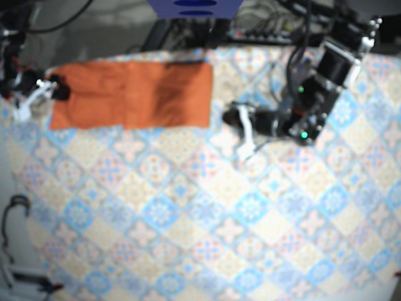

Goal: Fold the T-shirt properly
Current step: 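Grasp and lift the strip's other end with the right gripper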

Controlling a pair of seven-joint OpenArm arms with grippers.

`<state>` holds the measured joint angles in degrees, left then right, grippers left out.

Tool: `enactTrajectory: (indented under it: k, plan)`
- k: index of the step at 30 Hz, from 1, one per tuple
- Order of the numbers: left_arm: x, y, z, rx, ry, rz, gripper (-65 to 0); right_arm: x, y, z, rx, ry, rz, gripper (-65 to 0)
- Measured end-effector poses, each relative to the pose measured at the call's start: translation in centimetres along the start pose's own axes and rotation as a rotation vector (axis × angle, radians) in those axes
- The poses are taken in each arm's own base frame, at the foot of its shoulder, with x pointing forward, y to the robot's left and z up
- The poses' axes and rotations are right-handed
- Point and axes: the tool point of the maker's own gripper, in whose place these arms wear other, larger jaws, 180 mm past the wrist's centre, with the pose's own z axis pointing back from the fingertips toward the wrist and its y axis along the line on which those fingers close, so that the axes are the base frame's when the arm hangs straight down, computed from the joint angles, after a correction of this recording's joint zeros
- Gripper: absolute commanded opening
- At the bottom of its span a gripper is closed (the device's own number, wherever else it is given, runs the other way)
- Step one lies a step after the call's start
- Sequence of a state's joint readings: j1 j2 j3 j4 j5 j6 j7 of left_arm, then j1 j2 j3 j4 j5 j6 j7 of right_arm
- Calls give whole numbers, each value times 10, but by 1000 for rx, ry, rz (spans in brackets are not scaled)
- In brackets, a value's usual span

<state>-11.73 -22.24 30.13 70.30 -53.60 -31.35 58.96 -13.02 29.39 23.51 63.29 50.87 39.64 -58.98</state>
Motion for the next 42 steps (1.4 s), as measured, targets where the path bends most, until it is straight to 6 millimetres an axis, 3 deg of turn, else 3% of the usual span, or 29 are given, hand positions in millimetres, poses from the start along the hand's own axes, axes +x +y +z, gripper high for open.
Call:
enactTrajectory:
  k: [20, 26, 33, 42]
  plan:
    - [0, 0, 0, 0, 0, 0, -650, 2, 1, -1, 2, -1, 2, -217]
    - [0, 0, 0, 0, 0, 0, -650, 25, -1, 3, -7, -120, 8, -217]
    - [0, 0, 0, -1, 0, 1, -650, 47, -27, 32, -76, -214, -16, -217]
    - [0, 0, 0, 0, 0, 0, -650, 11, -31, 17, -56, -82, -95, -217]
